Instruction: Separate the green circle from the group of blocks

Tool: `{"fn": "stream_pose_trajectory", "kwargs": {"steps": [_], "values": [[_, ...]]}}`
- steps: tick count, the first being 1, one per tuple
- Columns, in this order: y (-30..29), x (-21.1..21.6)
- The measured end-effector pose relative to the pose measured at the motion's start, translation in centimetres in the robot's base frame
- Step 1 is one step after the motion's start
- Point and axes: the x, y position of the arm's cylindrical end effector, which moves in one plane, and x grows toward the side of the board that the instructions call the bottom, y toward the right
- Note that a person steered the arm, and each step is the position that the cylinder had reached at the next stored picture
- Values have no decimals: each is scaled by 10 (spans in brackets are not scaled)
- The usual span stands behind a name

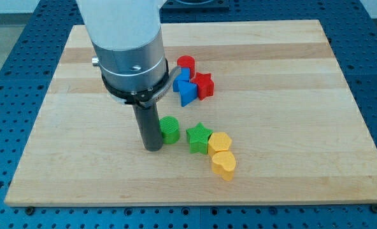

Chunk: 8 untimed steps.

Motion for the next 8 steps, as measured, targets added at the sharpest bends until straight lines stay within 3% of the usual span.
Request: {"fn": "stream_pose_trajectory", "kwargs": {"steps": [1,3,4,5,6,7,8], "values": [[11,-34],[16,-56],[18,-40],[18,48],[20,93],[37,93],[125,82]]}}
